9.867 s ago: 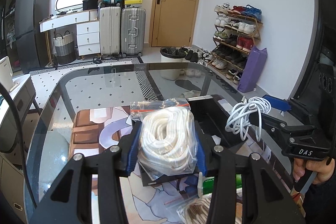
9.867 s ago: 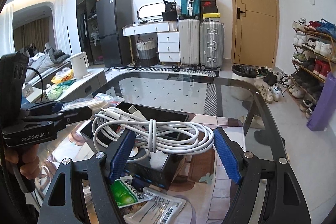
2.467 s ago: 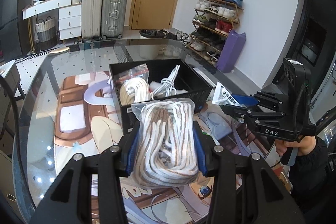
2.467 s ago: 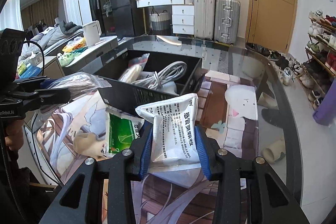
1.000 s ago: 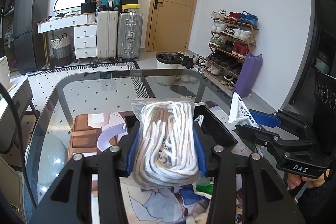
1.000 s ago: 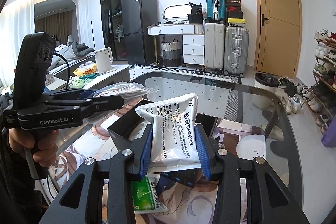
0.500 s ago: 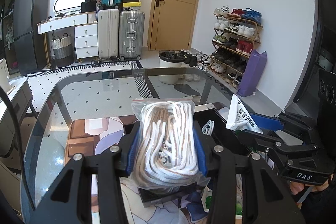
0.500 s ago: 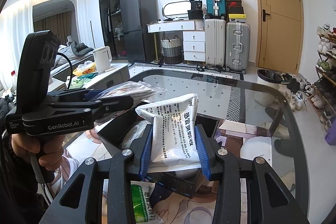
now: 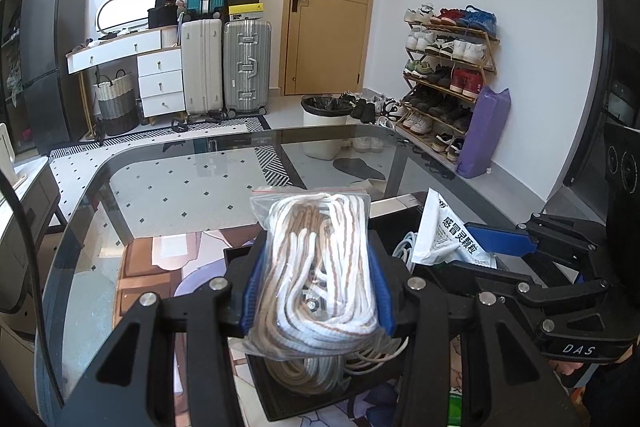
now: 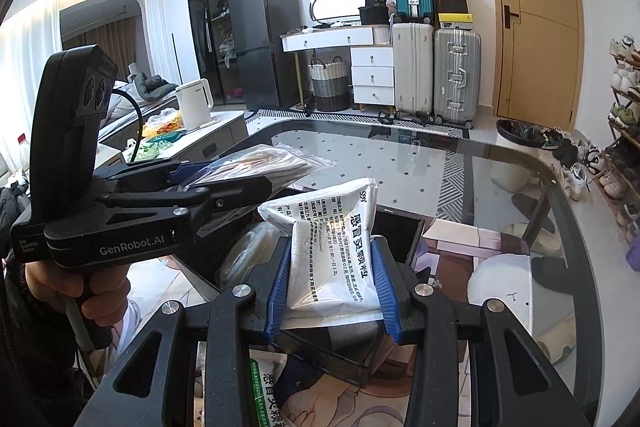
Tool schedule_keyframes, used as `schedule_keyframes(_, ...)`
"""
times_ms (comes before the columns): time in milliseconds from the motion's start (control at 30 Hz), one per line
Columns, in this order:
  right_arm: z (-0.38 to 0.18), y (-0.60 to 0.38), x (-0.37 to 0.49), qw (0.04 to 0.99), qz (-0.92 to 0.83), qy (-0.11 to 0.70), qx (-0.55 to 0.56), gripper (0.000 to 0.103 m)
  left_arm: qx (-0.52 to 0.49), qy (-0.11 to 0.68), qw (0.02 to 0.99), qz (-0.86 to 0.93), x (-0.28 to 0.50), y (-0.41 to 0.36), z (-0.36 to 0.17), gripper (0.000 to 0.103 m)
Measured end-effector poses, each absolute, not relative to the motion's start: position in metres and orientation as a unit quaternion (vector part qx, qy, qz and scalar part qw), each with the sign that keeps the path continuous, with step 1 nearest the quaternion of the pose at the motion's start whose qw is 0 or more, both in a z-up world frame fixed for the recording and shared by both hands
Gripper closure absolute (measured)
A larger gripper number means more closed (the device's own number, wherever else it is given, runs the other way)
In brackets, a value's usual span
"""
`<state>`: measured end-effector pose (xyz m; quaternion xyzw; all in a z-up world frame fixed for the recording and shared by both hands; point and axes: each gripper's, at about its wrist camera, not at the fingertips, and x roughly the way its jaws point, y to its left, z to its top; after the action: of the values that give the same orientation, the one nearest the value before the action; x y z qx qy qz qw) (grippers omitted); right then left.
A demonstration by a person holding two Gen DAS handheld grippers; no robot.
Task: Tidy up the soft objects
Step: 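Lift and carry the bagged rope and white packet over the black box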
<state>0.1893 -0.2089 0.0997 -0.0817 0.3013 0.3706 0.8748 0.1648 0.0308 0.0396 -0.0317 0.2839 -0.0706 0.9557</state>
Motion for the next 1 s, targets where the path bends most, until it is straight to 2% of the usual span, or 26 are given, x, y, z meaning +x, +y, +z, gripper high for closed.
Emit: schedule_keyframes(1000,0.068,-0.190,0.207,0.864,0.377,0.315,-0.109,0.064,-0.027,0.287,0.955,-0.074,0.175,0.033,0.024,0.059)
